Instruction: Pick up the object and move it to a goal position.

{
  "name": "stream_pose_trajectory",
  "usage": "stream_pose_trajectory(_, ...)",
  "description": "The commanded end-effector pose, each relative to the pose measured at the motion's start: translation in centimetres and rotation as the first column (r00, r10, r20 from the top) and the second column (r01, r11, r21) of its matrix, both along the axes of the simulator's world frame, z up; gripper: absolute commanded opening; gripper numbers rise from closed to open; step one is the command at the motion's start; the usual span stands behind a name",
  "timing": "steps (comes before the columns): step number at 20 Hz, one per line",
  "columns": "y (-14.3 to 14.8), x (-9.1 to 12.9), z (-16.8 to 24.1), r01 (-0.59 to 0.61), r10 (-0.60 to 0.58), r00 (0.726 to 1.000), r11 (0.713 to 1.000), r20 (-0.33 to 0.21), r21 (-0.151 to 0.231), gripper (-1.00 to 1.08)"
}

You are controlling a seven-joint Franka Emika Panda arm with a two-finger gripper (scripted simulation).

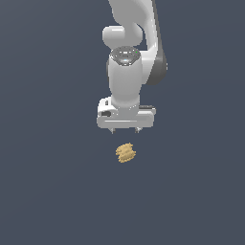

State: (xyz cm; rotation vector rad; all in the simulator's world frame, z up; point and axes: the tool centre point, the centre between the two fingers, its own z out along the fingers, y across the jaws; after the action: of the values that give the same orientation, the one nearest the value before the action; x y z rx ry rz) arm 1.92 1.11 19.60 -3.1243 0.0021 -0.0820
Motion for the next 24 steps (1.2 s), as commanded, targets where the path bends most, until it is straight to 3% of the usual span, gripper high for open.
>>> stream_pose_trajectory(1,0.00,0.00,0.00,0.000,0.000,1.000,1.000,0.000,0.000,1.00)
stream_pose_trajectory(24,0.19,-0.36,-0.49,0.011,-0.011,1.000,1.000,-0.019,0.008,1.00)
